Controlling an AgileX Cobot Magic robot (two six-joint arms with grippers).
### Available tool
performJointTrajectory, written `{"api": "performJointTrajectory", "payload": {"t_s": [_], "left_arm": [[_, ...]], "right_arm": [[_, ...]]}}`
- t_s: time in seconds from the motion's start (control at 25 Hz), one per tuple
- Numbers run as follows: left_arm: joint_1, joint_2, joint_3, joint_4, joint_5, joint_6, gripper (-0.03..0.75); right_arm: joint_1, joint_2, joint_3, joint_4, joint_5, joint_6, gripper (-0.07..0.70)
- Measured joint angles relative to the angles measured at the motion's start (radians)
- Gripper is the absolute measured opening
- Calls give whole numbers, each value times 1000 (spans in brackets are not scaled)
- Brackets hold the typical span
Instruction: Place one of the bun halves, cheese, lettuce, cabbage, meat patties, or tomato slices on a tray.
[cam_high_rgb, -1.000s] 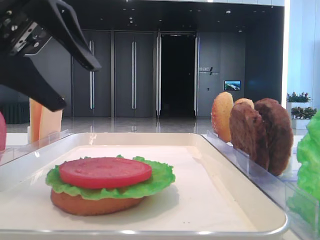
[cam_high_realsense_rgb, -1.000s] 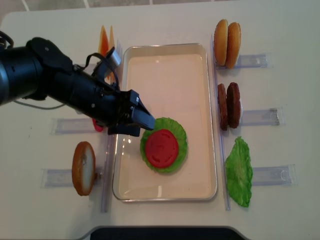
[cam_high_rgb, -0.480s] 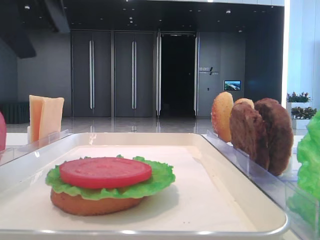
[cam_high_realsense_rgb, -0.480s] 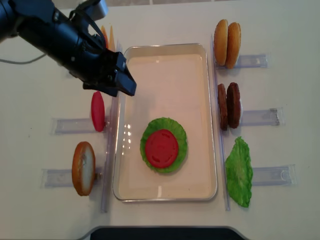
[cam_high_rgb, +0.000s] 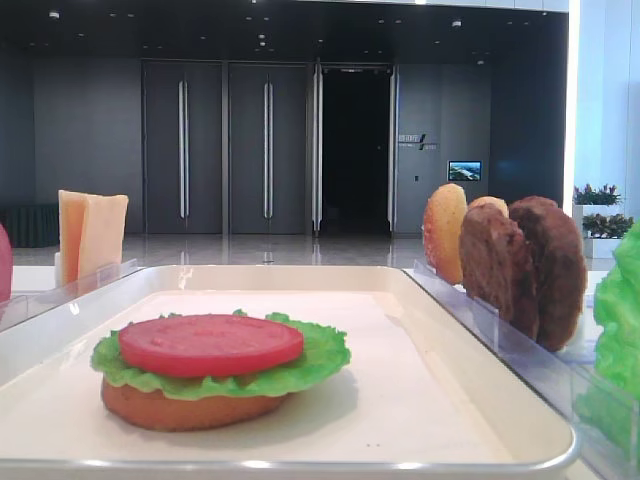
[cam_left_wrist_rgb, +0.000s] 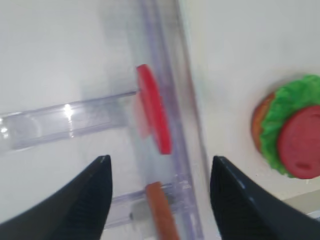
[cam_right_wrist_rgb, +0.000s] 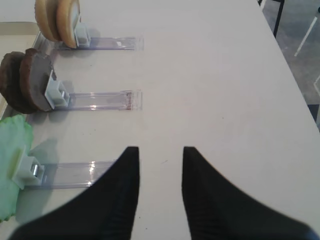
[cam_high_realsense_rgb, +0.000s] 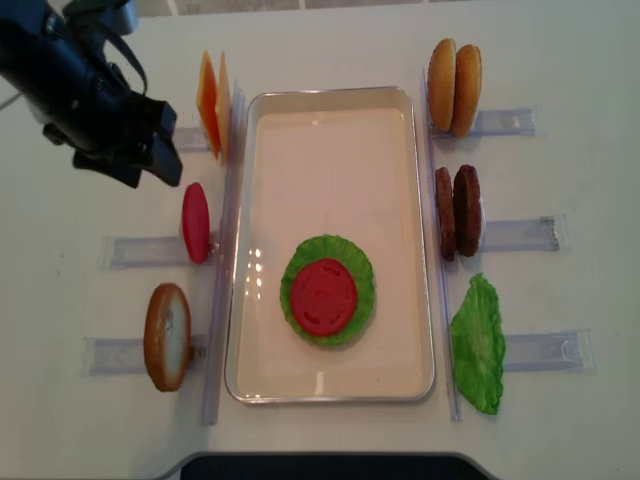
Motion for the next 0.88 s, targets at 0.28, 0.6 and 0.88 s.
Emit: {"api": "performJointTrajectory", "payload": {"t_s": [0.28,0.6,0.88], "left_arm": [[66,-7,0,217,98,-61,471],[66,-102,28,285,104,-97,471],[66,-374,190,283,107,-107,471]], "right_arm": [[0,0,0,0,0,0,237],[0,0,0,0,0,0,237],[0,0,0,0,0,0,237]]}}
